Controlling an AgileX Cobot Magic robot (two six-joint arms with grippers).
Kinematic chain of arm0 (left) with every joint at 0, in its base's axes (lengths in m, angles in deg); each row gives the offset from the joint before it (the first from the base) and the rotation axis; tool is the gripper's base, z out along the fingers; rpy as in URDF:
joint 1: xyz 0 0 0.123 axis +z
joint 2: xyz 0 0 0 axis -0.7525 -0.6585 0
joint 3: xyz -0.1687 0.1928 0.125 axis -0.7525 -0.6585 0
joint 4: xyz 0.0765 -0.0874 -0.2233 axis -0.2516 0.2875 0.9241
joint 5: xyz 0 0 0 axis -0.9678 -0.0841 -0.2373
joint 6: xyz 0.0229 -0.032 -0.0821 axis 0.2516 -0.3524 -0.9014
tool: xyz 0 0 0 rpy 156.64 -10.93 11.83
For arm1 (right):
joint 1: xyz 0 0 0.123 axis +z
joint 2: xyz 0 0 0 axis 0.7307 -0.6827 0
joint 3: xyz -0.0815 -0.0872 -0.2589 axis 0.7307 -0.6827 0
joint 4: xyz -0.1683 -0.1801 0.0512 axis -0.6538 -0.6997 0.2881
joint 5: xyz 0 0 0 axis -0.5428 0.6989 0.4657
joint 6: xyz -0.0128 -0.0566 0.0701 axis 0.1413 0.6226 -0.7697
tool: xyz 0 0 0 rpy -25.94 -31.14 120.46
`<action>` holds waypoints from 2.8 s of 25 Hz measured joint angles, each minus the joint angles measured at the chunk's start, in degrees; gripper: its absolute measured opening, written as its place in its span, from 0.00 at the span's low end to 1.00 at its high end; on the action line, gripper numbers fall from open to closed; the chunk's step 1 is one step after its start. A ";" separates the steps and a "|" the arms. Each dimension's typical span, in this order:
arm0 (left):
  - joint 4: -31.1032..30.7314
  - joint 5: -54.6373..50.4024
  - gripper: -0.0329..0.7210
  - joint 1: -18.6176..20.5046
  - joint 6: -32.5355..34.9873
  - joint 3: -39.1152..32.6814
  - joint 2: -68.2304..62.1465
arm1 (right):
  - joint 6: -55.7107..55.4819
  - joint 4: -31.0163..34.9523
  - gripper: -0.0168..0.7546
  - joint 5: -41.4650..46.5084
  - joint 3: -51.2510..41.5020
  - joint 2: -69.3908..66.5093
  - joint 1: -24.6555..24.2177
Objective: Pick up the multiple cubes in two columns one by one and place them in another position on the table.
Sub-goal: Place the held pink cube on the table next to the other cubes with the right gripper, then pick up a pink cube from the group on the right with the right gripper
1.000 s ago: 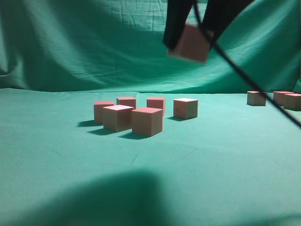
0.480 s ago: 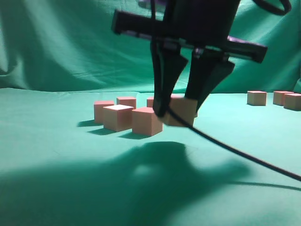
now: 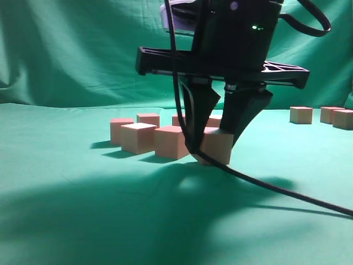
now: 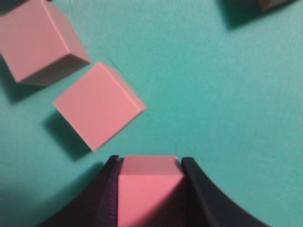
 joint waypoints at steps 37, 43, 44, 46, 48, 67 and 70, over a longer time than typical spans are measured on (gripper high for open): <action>0.00 0.00 0.04 0.00 0.00 0.00 0.00 | 1.20 -30.82 0.82 36.54 26.91 -0.40 -5.74; 0.00 0.00 0.04 0.00 0.00 0.00 0.00 | 5.04 -24.06 0.75 36.44 26.99 1.18 -22.49; 0.00 0.00 0.04 0.00 0.00 0.00 0.00 | 7.14 -20.56 0.75 35.18 26.99 1.18 -25.92; 0.00 0.00 0.04 0.00 0.00 0.00 0.00 | 11.86 -12.86 0.75 30.88 26.99 1.08 -31.91; 0.00 0.00 0.04 0.00 0.00 0.00 0.00 | 17.64 -4.85 0.75 26.52 26.99 0.25 -37.53; 0.00 0.00 0.04 0.00 0.00 0.00 0.00 | 34.62 6.11 0.75 6.17 26.99 -15.72 -45.46; 0.00 0.00 0.04 0.00 0.00 0.00 0.00 | 34.62 6.11 0.75 4.17 26.99 -16.75 -45.46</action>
